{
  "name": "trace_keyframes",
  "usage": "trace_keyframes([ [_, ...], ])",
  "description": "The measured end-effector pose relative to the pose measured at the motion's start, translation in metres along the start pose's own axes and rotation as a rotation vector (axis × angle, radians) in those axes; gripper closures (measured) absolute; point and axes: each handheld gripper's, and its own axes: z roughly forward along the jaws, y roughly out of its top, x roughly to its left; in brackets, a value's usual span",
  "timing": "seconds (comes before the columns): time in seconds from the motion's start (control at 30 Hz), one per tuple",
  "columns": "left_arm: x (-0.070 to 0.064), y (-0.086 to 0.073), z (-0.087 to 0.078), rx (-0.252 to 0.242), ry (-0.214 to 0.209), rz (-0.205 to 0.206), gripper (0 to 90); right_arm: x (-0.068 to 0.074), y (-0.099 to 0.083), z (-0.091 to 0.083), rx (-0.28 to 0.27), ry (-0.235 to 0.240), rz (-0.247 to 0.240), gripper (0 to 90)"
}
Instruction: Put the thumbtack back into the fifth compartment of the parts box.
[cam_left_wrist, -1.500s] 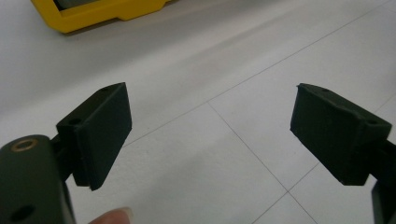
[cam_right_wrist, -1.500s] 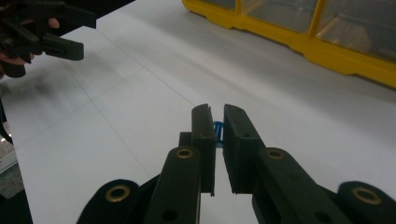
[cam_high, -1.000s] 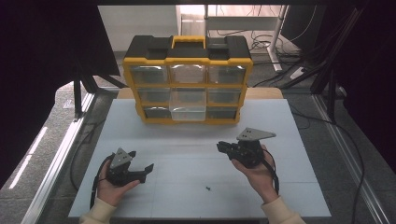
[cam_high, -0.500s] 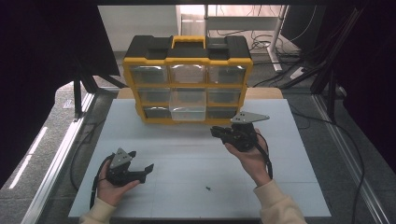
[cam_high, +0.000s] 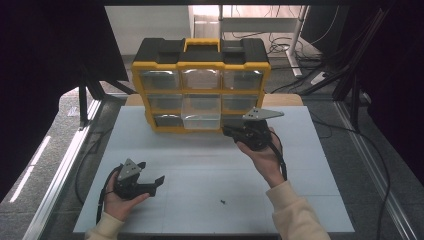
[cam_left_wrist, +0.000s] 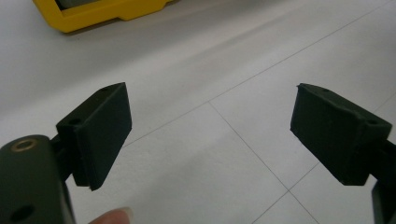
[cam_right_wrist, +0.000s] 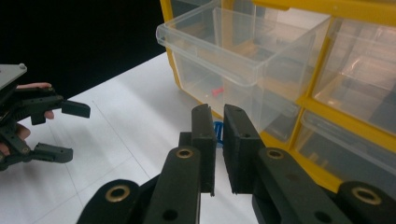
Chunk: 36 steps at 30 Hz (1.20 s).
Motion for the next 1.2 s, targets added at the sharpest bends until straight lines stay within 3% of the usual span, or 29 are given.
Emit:
trace_keyframes([
  [0.5, 0.0, 0.0, 0.0, 0.002, -0.002, 0.006, 13.0, -0.005, 0.018, 0.011, -0.021, -0.005, -0.007, 83.3],
  [0.97, 0.001, 0.0, 0.0, 0.002, -0.002, 0.004, 13.0, -0.008, 0.044, 0.035, -0.022, -0.007, -0.009, 83.3],
  [1.2, 0.001, 0.0, 0.0, -0.001, -0.002, 0.0, 12.9, -0.011, 0.055, 0.047, -0.027, -0.034, -0.014, 83.3],
])
